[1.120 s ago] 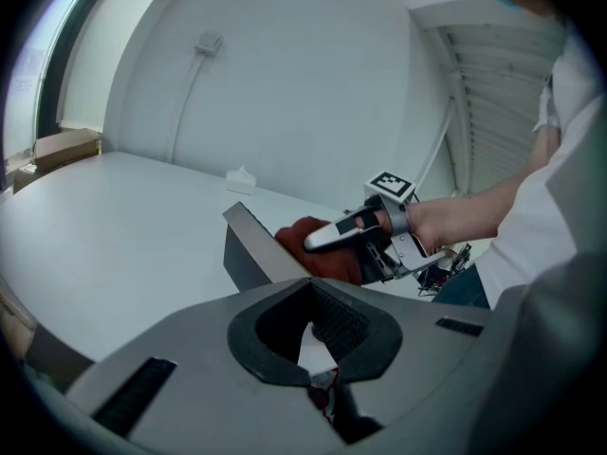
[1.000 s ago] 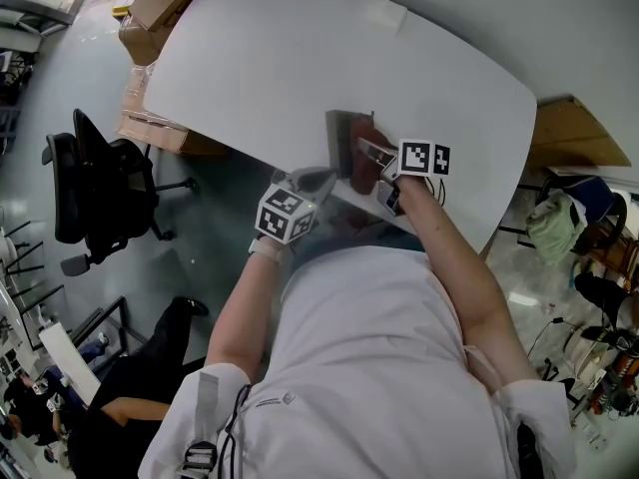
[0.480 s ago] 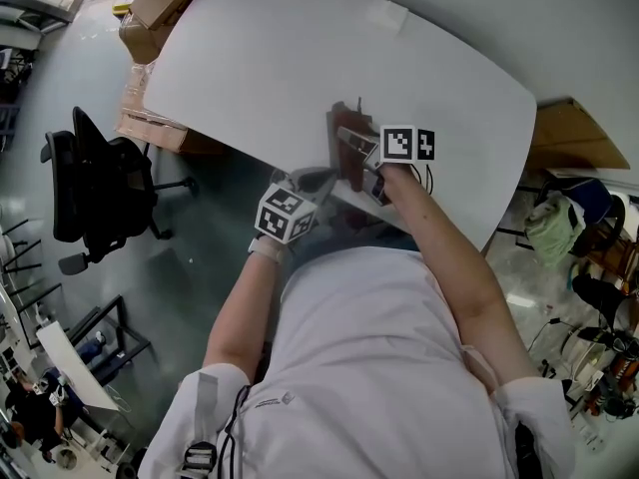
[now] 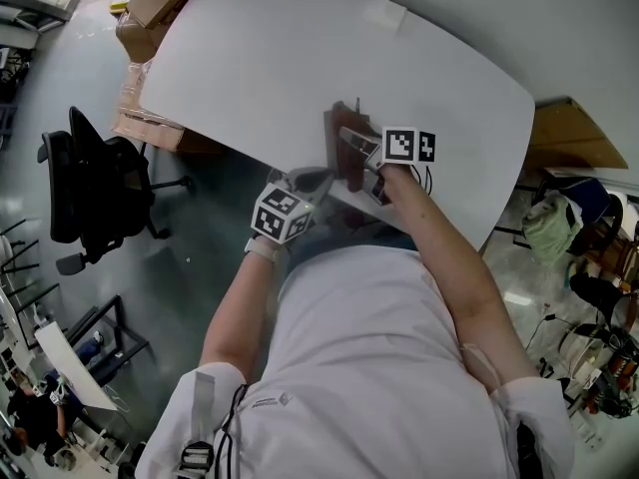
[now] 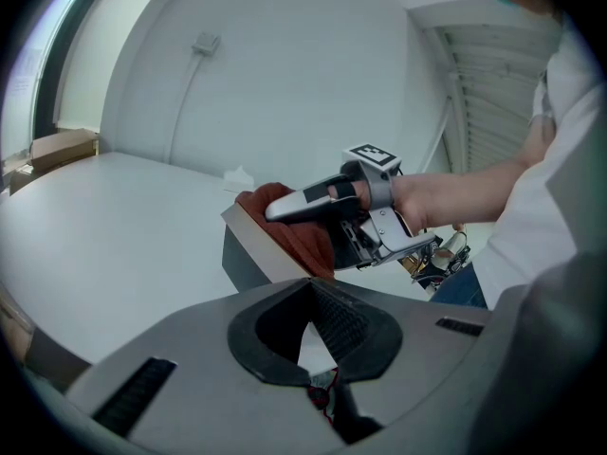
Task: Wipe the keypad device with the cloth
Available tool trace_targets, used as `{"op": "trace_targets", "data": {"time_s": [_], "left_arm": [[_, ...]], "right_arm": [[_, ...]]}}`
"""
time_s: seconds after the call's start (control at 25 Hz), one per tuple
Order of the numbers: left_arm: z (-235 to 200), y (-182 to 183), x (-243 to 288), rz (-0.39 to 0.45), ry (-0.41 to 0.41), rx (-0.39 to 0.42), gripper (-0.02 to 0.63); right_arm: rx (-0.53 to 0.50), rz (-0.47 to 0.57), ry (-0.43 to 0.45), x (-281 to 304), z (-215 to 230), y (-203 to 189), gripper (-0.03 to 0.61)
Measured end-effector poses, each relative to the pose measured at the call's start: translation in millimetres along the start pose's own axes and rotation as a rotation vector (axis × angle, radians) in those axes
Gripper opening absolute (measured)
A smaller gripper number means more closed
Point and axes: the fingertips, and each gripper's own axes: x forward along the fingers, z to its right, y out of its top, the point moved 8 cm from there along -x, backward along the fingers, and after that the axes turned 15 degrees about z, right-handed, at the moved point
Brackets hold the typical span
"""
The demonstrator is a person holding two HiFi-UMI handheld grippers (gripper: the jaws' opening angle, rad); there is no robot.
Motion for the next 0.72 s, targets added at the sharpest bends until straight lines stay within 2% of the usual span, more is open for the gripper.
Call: {"op": "trace_targets", "data": {"time_s": [0.36,0.72], "left_arm": [[0,0,0,-0.002,-0.009,-0.006,0.011],[-6,0,-4,-0.006,-0.02,-0.01,0.011]], "right_arm": [[0.029,0.016,-0.059,-9,24,0,0.053],[0.079,0.025,-0.172,-22,63,-7,0.053]]}}
